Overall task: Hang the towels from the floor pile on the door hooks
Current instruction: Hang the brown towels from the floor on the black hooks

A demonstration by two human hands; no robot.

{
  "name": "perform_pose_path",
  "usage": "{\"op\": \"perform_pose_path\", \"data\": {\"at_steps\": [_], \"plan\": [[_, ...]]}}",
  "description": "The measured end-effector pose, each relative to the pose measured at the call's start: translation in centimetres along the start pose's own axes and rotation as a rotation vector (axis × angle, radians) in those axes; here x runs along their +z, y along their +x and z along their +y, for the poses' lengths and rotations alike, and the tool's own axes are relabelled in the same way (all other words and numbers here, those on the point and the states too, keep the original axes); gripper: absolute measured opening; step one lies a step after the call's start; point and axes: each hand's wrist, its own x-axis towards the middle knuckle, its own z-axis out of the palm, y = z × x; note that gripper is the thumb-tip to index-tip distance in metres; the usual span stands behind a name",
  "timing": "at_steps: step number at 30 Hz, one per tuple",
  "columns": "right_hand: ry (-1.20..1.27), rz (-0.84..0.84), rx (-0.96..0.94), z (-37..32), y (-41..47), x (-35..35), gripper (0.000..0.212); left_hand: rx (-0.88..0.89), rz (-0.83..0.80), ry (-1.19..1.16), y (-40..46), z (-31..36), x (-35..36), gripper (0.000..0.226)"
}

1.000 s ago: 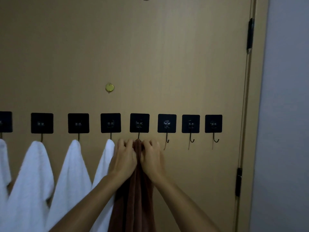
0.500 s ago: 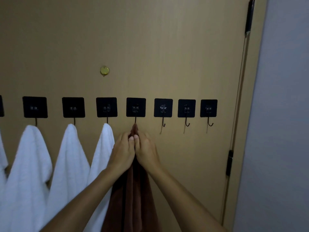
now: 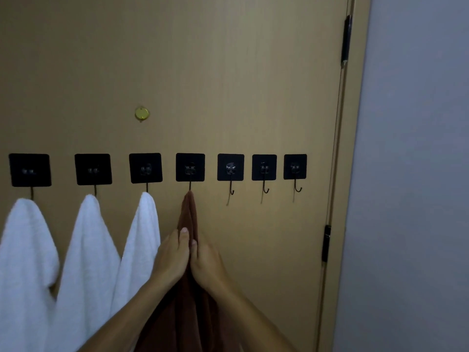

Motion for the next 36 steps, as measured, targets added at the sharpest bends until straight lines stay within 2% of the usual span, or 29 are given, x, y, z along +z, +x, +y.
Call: {"op": "perform_pose_path", "data": {"at_steps": [3,7,9,11,14,18,21,23,25,28,32,36], "plan": [[-0.048,-0.019,0.038,1.1,-0.7,0.7,0.043,0.055,0.084,0.082,-0.9,0.3,0.4,0.036],[-0.124,-0.069,0.088,2.3,-1.8,0.8,0.043,0.267,0.26,0.212,-2.6,0.5,0.2,0.071],[-0.118,-0.044,0.073,2.6,-2.4,0.8,0.047,0.499,0.31,0.39,-2.6,-0.7,0.0,0.078],[-0.115,-0.013,0.052,2.8,-3.2,1.0,0.06,0.688,0.276,0.529,-2.8,-1.7,0.6,0.062],[-0.236,-0.012,0.034,3.8,-4.7,0.6,0.07,0.72,0.176,0.556,-4.6,-1.3,2.0,0.042],[-0.334,-0.01,0.077,5.4,-8.5,-3.2,0.064,0.658,-0.111,0.619,-8.0,-0.4,3.9,0.042],[-0.394,-0.018,0.184,7.6,-12.9,-7.1,0.071,0.555,-0.334,0.645,-12.0,1.1,6.7,0.061],[-0.424,-0.033,0.244,9.7,-17.1,-10.0,0.075,0.506,-0.468,0.651,-15.5,2.0,9.7,0.044],[-0.456,-0.042,0.352,12.0,-22.4,-13.1,0.067,0.487,-0.604,0.625,-19.8,3.1,13.1,0.029],[-0.477,-0.041,0.52,14.7,-31.5,-18.0,0.048,0.477,-0.79,0.583,-27.3,4.1,18.5,0.027],[-0.463,-0.043,0.712,17.3,-43.9,-23.9,0.048,0.453,-1.075,0.559,-38.1,5.8,23.7,0.032],[-0.474,-0.024,0.917,19.4,-55.0,-28.6,0.045,0.464,-1.286,0.575,-47.3,6.6,28.1,0.029]]}}
